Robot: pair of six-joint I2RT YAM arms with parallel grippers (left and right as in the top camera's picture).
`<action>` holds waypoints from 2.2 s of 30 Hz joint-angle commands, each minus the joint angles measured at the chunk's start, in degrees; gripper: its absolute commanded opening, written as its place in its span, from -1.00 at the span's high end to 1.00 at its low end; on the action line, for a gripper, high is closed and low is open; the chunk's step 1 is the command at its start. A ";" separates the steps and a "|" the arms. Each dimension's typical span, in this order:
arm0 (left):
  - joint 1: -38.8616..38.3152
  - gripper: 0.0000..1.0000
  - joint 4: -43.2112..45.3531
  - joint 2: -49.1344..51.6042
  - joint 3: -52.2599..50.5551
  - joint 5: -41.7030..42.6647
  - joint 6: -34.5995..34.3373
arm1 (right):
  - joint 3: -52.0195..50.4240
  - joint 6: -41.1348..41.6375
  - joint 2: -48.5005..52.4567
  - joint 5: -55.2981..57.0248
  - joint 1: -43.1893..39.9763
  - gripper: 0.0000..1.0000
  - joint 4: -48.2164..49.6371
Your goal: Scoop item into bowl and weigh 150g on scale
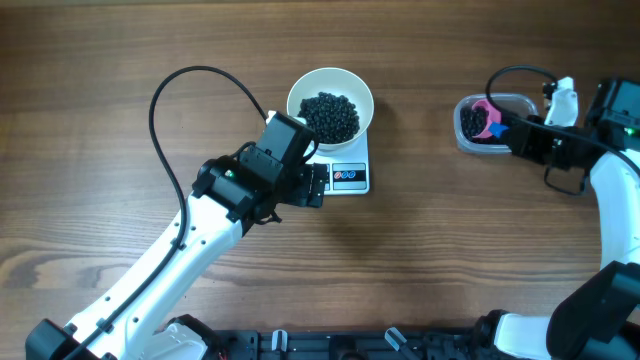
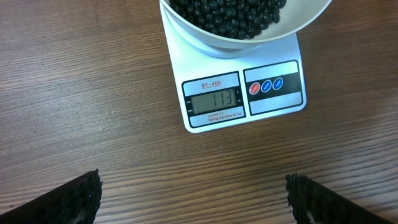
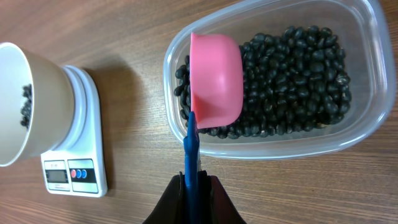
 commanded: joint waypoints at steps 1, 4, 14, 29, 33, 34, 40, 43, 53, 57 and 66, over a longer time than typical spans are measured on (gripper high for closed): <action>0.48 -1.00 0.15 0.39 -0.37 0.31 0.70 | 0.26 2.34 0.96 -4.17 -1.84 0.92 0.35; 0.48 -1.00 0.15 0.39 -0.37 0.31 0.70 | 0.26 2.62 0.94 -4.22 -3.13 0.91 0.35; 0.48 -1.00 0.15 0.39 -0.37 0.31 0.70 | 0.26 6.67 0.96 -14.93 -9.46 0.91 0.37; 0.48 -1.00 0.15 0.39 -0.37 0.31 0.70 | 0.26 10.05 0.96 -31.98 -15.96 0.91 0.39; 0.48 -1.00 0.15 0.39 -0.37 0.31 0.70 | 0.26 11.15 0.96 -36.39 -15.96 0.92 0.50; 0.48 -1.00 0.15 0.39 -0.37 0.31 0.70 | 0.26 11.17 0.96 -37.59 -15.96 0.92 0.59; 0.48 -1.00 0.15 0.39 -0.37 0.31 0.70 | 0.26 14.58 0.94 -41.07 -15.34 0.91 0.63; 0.48 -1.00 0.15 0.39 -0.37 0.31 0.70 | 0.26 14.53 0.94 -42.40 -13.86 0.91 0.70; 0.48 -1.00 0.15 0.39 -0.37 0.31 0.70 | 0.26 21.33 0.96 -43.15 -1.66 0.91 9.38; 0.48 -1.00 0.15 0.39 -0.37 0.31 0.70 | 0.26 26.36 0.94 -43.15 3.39 0.91 17.99; 0.48 -1.00 0.15 0.39 -0.37 0.31 0.70 | 0.26 28.41 0.94 -37.07 14.91 0.91 28.98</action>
